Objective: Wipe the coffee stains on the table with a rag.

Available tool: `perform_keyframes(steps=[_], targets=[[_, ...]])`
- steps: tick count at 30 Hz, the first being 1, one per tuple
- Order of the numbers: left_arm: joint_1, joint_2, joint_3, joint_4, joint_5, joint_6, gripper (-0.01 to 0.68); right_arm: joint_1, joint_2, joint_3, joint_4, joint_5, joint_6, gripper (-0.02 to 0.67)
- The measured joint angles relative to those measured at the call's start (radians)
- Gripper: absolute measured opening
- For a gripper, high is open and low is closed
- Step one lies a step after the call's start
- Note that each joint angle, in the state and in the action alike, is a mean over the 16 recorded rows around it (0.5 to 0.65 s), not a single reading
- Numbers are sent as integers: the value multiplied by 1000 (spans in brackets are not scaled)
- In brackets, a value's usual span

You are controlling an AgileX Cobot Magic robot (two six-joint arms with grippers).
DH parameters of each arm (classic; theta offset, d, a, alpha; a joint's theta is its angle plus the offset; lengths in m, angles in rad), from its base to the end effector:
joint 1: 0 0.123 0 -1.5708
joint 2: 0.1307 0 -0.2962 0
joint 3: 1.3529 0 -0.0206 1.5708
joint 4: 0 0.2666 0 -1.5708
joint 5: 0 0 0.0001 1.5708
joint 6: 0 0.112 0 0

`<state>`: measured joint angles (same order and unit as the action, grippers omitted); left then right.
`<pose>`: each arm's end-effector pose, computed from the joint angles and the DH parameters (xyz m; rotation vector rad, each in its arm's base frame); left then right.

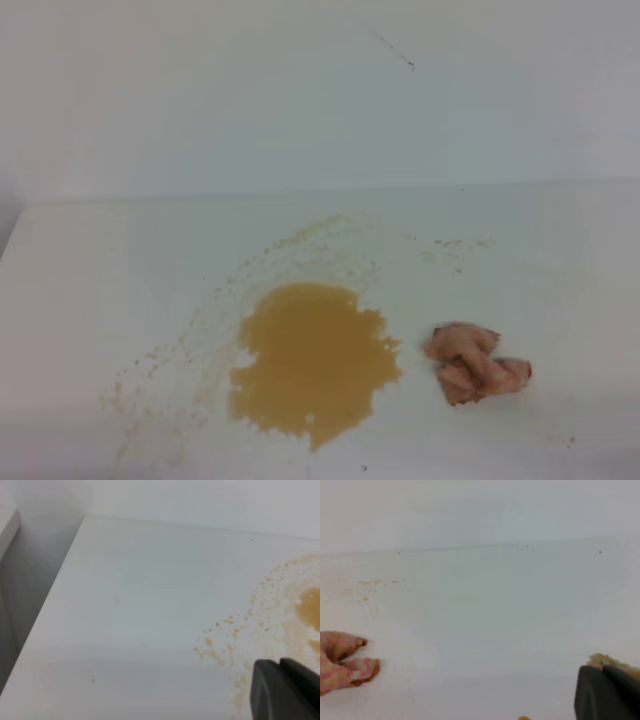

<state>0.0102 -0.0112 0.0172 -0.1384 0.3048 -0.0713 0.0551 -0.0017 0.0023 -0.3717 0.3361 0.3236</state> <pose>0.0792 -0.0038 0.1759 -0.1617 1.7876 -0.1755 0.0790 -0.0091 0.1795 0.0102 1.7981 -0.0894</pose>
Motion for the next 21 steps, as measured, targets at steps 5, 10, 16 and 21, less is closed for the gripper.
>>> perform_keyframes(steps=[5,10,16,21], targets=[[0,3,-5,0,2,0,-1,0,0,0,-26,0,-4,-3],[0,11,-17,0,6,0,-2,0,0,0,-101,-14,-12,-3],[0,11,-17,0,6,0,-2,0,2,-2,-195,-76,-16,-3],[0,11,-17,0,6,0,-2,0,2,-2,-249,-186,12,-3]])
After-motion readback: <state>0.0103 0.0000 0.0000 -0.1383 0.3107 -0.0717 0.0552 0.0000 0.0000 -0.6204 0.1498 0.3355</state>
